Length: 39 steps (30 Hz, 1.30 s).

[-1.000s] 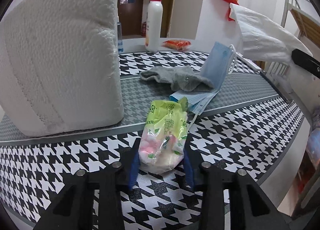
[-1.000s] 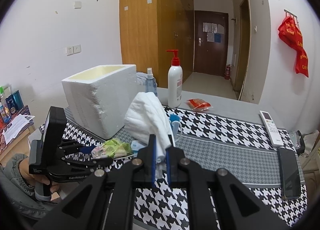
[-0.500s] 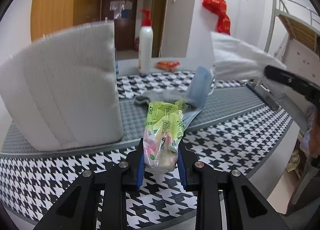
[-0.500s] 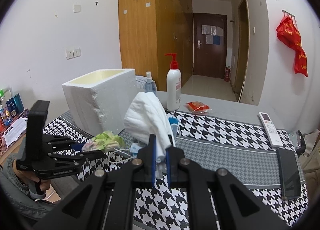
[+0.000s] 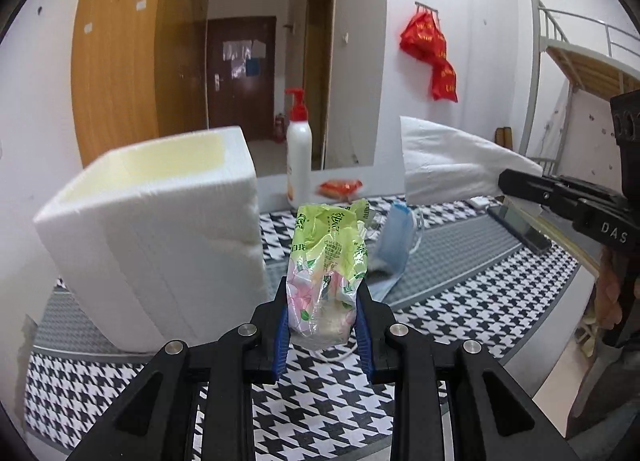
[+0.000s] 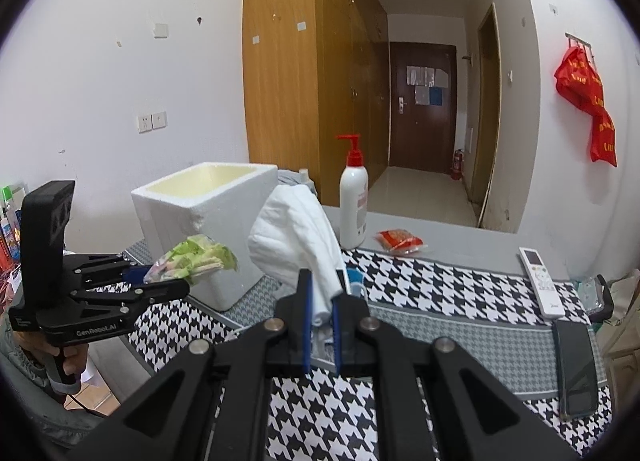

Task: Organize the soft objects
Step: 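Carry both items over the foam box and open the right gripper to drop the tissue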

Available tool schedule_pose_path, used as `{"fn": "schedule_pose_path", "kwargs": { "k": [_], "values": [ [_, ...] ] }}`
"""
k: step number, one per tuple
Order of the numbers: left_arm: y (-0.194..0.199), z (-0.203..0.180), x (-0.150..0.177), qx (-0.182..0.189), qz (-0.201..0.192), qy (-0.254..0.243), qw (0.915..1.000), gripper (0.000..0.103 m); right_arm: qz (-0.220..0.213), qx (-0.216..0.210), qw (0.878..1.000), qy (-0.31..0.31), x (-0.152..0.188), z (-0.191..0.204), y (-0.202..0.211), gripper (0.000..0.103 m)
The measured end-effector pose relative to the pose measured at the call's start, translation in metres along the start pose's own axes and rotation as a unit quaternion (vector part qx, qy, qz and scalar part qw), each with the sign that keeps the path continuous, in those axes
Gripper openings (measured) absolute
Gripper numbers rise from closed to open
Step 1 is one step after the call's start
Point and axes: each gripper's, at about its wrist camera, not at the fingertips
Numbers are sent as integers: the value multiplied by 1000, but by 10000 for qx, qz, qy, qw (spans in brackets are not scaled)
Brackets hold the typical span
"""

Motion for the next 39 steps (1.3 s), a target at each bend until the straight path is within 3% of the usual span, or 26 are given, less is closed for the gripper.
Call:
{"fn": "schedule_pose_path", "kwargs": {
  "k": [18, 39],
  "values": [
    [37, 6, -34, -328, -695, -167, 9969, 30, -359, -140, 9992, 90, -21, 11, 3, 11],
    [50, 30, -59, -769, -1008, -18, 9919, 30, -606, -391, 9972, 205, -38, 33, -10, 11]
  ]
}}
Point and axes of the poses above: each gripper's, at about its wrist camera, not at the fingertips, and y roughly against the way its jaws point, z to its left, x to its underside, and after that the axes turned 11 degrees about -y, right-handed
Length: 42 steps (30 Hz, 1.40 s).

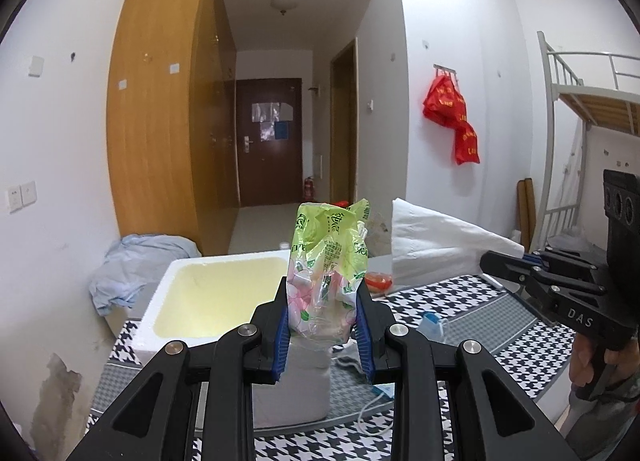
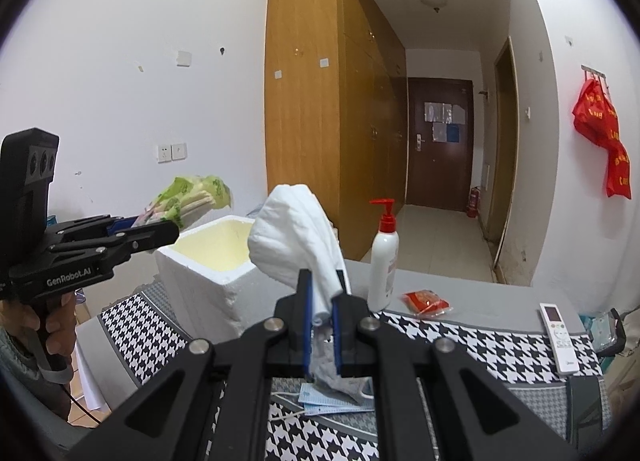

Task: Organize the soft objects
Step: 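Carry both items over the foam box and open the right gripper to drop the tissue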

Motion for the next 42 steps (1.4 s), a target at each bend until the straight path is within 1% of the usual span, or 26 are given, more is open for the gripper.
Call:
{"fn": "schedule_pose_path", "kwargs": {
  "k": [11, 16, 23, 28, 36, 42],
  "values": [
    [1, 19, 1, -358, 53, 96, 9993, 30, 143, -95, 9998, 31, -5, 14, -20, 11],
    [7, 32, 4, -584, 85, 163, 9981, 30, 236, -263, 9993, 113, -8, 26, -32, 11],
    [9, 45, 7, -770, 132, 155, 9968, 30, 337, -475, 9981, 181, -12, 43, -48, 11],
    [12, 58, 10, -898, 138, 243, 9956, 30, 469, -574, 9971, 143, -14, 55, -62, 11],
    [11, 76, 16, -994, 129, 291, 9945, 30, 651, -619, 9958, 176, -18, 72, -82, 11],
    [9, 84, 20, -973, 121, 353, 9946, 30, 839, -588, 9946, 184, -20, 83, -103, 11]
  ]
}}
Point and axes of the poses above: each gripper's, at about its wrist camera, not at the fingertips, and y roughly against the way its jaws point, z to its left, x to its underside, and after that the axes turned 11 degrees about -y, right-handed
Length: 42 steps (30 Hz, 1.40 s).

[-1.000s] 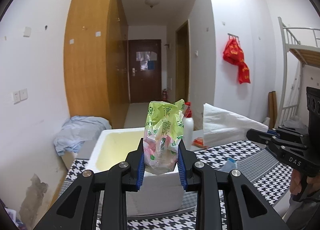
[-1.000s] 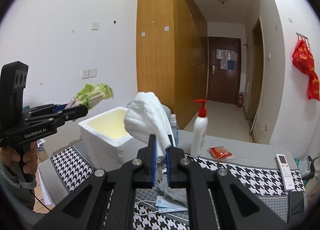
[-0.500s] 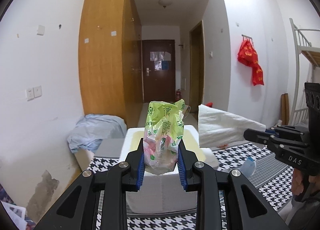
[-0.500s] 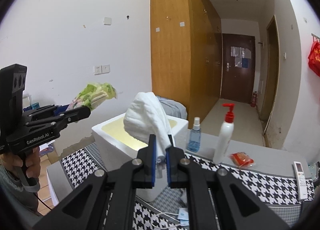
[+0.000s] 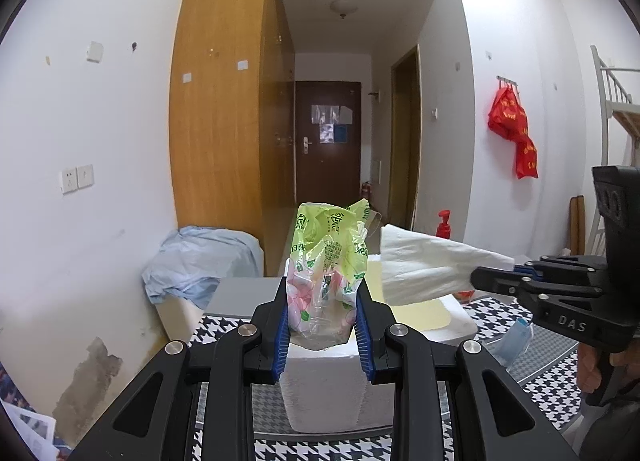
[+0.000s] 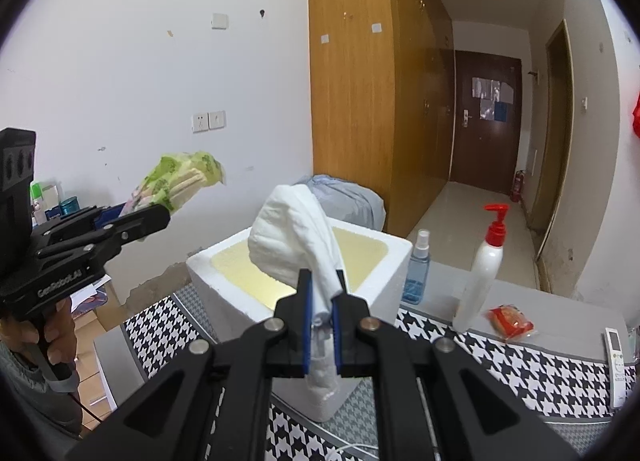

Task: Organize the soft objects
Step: 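Carry both items over the foam box and open the right gripper to drop the tissue, then lower the green bag into the foam box and open the left gripper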

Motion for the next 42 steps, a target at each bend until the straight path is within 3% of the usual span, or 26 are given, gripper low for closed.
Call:
{"fn": "schedule_pose_path", "kwargs": {
  "k": [17, 19, 21, 23, 30, 36, 42],
  "values": [
    [-9, 13, 2, -69, 39, 153, 9999, 30, 501, -94, 9986, -104, -8, 6, -45, 12],
    [-11, 14, 2, -68, 61, 169, 9998, 30, 582, -110, 9981, -142, -8, 4, -49, 25],
    [-12, 13, 1, -72, 69, 170, 9998, 30, 634, -108, 9978, -169, -6, 3, -51, 71],
    [-12, 13, 1, -70, 62, 172, 9998, 30, 595, -119, 9980, -191, -5, 2, -48, 81],
    [-20, 11, 2, -1, 141, 182, 9997, 30, 451, -146, 9987, -200, -2, -1, -33, 98],
    [-26, 10, -2, 87, 151, 128, 9998, 30, 275, -310, 9987, -290, -1, -5, -15, 103],
    [-33, 1, -4, 233, 170, 66, 9996, 30, 196, -149, 9988, -431, 0, -21, -3, 103]
  ]
}}
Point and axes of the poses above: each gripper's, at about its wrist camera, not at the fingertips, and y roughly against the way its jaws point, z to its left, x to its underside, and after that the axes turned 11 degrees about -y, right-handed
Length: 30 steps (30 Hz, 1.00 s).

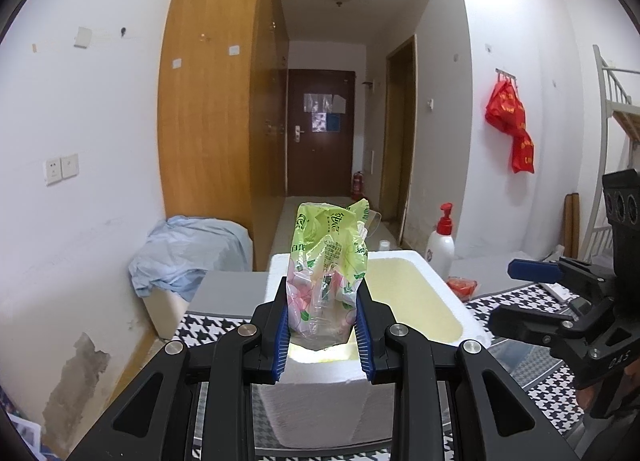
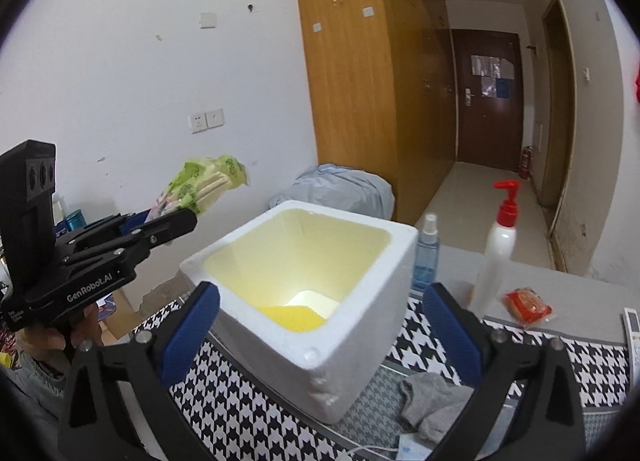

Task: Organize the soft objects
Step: 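Lower the green bag into the foam box and open the left gripper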

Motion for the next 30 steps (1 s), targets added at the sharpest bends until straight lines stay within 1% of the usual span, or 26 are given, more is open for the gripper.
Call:
{"fn": "schedule_pose_path", "kwargs": {
  "k": [2, 6, 11, 13, 17, 30],
  "values": [
    [-4, -3, -2, 39, 23, -15, 10000, 30, -20, 19, 10000, -6, 1, -3, 3, 103],
    [-11, -6, -3, 134, 70, -42, 9999, 30, -75, 199, 9998, 20, 5, -9, 11, 103],
    [-20, -12, -6, 209, 142, -75, 9997, 30, -101, 117, 9999, 25, 9, -16, 21, 103],
    [-23, -15, -6, 263, 171, -82, 9995, 30, -119, 213, 9997, 43, 10, -18, 23, 103],
    [-31, -17, -6, 361, 245, -84, 9990, 30, -156, 263, 9995, 24, 12, -22, 28, 103],
    [-49, -26, -9, 391, 444, -94, 9982, 30, -206, 429, 9989, -30, 18, -35, 37, 103]
  ]
}}
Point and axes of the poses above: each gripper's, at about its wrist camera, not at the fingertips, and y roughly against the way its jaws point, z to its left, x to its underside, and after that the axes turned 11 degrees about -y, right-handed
